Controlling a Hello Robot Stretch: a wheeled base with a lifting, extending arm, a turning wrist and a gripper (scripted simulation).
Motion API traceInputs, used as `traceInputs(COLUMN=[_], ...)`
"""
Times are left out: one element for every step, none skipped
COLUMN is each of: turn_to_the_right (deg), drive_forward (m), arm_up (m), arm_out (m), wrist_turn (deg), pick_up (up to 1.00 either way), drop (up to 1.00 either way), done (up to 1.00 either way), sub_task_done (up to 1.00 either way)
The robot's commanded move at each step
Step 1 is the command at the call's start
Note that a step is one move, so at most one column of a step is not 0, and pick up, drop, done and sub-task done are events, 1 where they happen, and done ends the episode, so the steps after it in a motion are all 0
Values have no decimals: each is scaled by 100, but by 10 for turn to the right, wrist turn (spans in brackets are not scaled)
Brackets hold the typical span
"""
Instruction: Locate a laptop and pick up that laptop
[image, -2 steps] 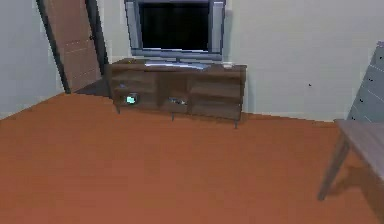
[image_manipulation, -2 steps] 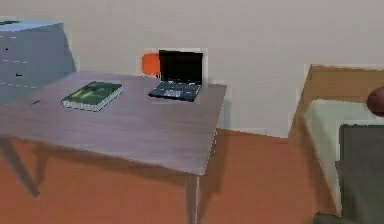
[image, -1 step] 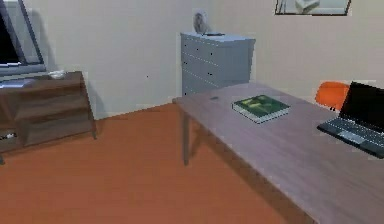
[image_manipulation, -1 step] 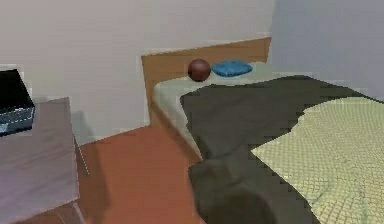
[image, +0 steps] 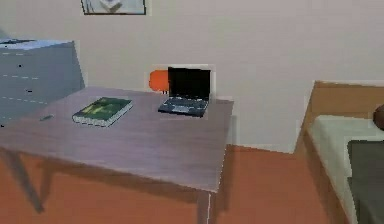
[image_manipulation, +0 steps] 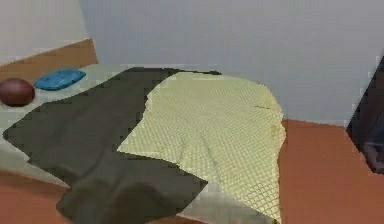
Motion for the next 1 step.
traceInputs(turn_to_the_right=[300], drive_forward=[0], arm_up=[0], arm_out=[0], wrist_turn=[0], pick_up=[0], drop=[0], done=[0], sub_task_done=[0])
